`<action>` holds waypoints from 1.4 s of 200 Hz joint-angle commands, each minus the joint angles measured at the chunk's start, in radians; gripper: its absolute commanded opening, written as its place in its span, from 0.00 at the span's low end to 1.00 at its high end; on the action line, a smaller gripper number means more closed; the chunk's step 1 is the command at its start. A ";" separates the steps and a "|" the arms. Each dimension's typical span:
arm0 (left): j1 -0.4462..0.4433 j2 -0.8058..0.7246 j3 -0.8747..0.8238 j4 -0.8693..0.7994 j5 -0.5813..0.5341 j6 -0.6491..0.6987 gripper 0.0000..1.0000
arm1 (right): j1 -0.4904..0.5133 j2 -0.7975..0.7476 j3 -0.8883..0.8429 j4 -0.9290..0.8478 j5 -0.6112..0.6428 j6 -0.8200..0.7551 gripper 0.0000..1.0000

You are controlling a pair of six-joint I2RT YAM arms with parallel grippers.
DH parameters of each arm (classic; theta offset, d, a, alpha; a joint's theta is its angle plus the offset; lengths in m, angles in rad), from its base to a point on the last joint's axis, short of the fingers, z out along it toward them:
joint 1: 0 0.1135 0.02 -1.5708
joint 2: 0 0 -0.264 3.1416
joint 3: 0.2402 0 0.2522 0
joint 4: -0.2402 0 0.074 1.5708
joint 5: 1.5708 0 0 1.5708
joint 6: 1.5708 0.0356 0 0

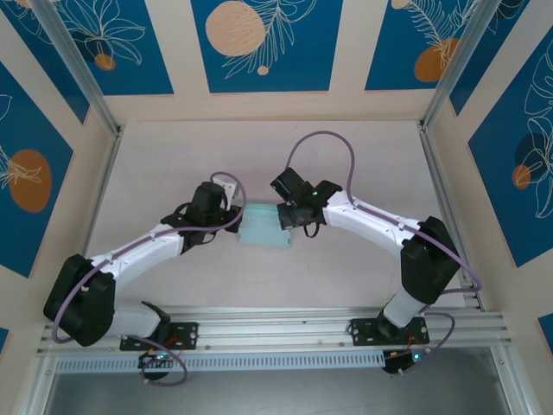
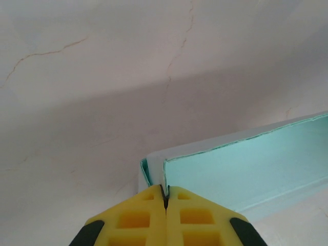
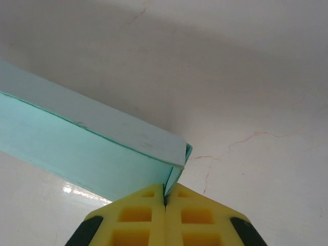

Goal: Fold the paper box

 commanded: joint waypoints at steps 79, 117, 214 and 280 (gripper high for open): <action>-0.053 -0.012 -0.021 0.132 0.017 0.026 0.00 | 0.043 -0.020 0.027 0.084 0.064 -0.060 0.00; -0.053 0.032 -0.015 0.233 0.002 0.036 0.00 | 0.023 -0.015 0.024 0.131 0.093 -0.096 0.00; -0.059 0.187 0.029 0.497 -0.031 0.106 0.00 | -0.032 -0.004 -0.051 0.341 0.111 -0.175 0.00; -0.063 0.153 -0.075 0.517 -0.026 0.075 0.04 | -0.017 -0.050 -0.242 0.495 0.182 -0.130 0.00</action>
